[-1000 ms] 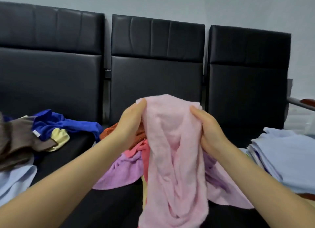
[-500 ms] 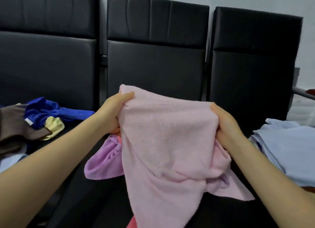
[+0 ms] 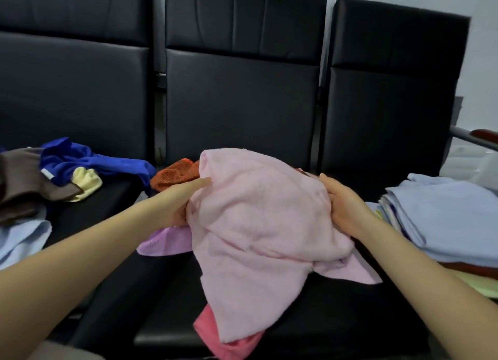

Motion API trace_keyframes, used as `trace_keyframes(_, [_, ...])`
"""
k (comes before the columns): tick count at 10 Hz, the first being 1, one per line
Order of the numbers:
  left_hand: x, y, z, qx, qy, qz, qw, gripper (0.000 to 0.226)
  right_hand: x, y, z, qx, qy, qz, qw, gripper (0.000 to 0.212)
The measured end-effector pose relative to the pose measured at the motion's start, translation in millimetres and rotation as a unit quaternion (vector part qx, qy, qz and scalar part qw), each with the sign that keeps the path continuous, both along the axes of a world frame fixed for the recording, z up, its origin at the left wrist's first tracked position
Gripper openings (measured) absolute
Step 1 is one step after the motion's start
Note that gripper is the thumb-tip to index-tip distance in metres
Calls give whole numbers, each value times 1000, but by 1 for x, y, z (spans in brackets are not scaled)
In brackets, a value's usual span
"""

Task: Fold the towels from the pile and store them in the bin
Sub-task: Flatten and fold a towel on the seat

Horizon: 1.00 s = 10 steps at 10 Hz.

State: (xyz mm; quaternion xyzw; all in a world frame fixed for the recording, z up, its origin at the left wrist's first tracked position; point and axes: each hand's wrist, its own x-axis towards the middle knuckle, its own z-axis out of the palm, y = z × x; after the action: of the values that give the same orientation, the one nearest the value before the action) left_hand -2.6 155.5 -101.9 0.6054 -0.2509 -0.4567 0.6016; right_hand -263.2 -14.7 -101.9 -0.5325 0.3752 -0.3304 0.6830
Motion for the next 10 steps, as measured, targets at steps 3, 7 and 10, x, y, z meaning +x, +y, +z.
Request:
trace_keyframes(3, [-5,27,-31,112,-158,-176,965,34,-42,28,-4,-194,294,101,931,61])
trace_keyframes(7, [-25,29,31,-141,97,-13,985,27,-50,31,15,-192,-24,-44,980,20])
trace_keyframes(10, [-33,42,91,-221,132,-6,966,33,-34,40,64,-307,23,-143,941,19])
